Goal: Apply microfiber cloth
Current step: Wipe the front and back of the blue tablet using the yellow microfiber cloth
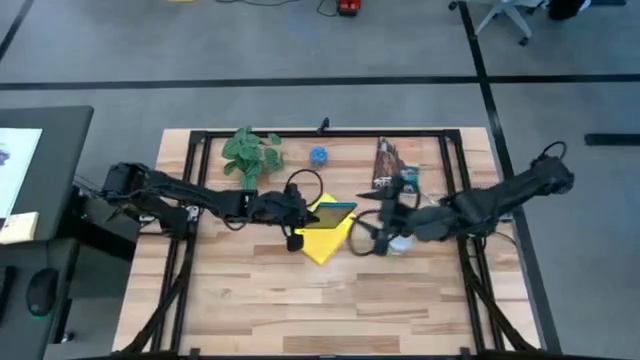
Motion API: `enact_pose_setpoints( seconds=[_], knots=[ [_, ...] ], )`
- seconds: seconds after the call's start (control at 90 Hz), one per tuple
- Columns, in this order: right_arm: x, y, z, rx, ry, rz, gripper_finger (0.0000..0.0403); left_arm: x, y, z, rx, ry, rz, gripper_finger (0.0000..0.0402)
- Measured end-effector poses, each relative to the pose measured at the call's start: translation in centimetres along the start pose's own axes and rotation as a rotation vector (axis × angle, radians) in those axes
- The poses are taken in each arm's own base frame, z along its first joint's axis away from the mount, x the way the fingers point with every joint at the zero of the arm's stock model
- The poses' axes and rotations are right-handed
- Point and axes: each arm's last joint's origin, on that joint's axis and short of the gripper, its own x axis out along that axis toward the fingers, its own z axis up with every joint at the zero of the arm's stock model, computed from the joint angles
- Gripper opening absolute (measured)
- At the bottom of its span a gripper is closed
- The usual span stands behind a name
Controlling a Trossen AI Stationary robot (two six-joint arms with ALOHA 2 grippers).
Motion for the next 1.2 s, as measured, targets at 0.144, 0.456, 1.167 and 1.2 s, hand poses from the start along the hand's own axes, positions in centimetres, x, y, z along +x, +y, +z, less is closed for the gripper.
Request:
enact_pose_setpoints(
  seconds=[0.144,0.456,1.167,1.2],
  knots=[
    [1.2,1.2,0.3,0.011,-0.05,-0.002,0.0244,0.4,0.2,-2.6,-0.021,-0.078,0.0,0.0011],
    [4.2,2.1,1.0,-0.006,-0.162,-0.056,0.0244,1.6,0.4,-6.3,-0.036,-0.122,0.003,0.0011],
    [13.6,3.1,-3.3,0.13,-0.102,0.192,0.0244,3.1,0.5,-8.7,-0.052,-0.033,0.09,0.0011],
    [13.9,3.3,-3.6,0.124,-0.089,0.194,0.0244,3.1,0.4,-8.7,-0.05,-0.031,0.092,0.0011]
  ],
)
